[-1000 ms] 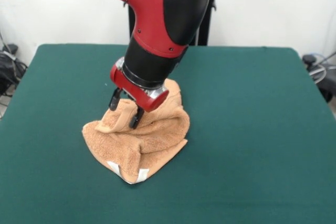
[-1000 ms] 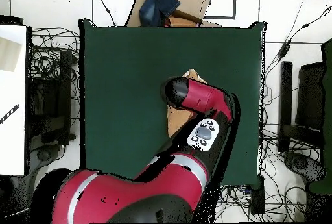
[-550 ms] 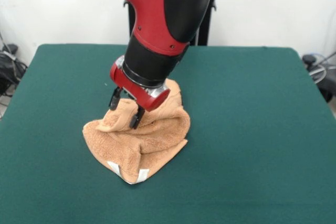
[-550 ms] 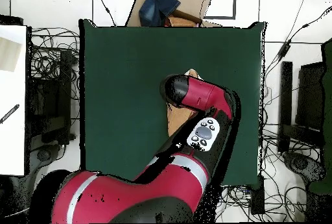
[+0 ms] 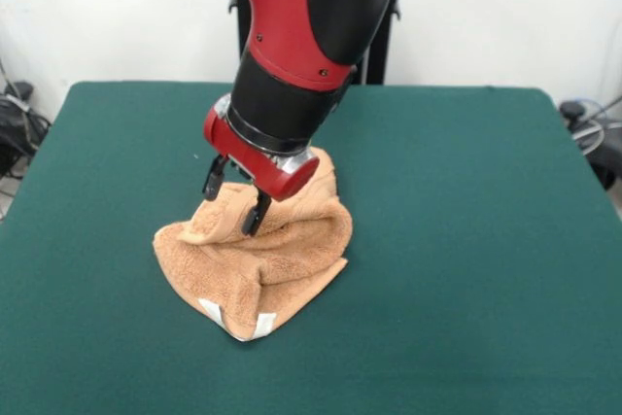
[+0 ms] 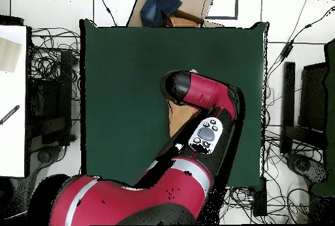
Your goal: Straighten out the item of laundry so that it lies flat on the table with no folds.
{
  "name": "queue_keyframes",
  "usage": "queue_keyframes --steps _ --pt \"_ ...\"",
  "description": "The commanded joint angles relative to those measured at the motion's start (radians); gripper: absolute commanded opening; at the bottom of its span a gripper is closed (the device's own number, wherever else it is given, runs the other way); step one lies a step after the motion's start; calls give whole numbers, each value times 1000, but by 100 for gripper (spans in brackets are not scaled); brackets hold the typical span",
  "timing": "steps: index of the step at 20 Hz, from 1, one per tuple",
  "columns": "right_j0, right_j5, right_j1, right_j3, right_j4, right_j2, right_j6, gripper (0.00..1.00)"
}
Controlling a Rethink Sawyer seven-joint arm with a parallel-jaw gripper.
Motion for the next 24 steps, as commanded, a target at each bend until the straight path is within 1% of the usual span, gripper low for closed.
queue_keyframes --steps 1,9,14,20,24 --pt "-14 73 20 -6 10 110 126 100" --pt "-27 46 58 -32 11 121 124 100" --pt "-30 16 54 -10 10 134 121 100" --pt "-53 -49 64 8 5 163 107 100" --pt "-54 -45 62 8 1 162 108 100"
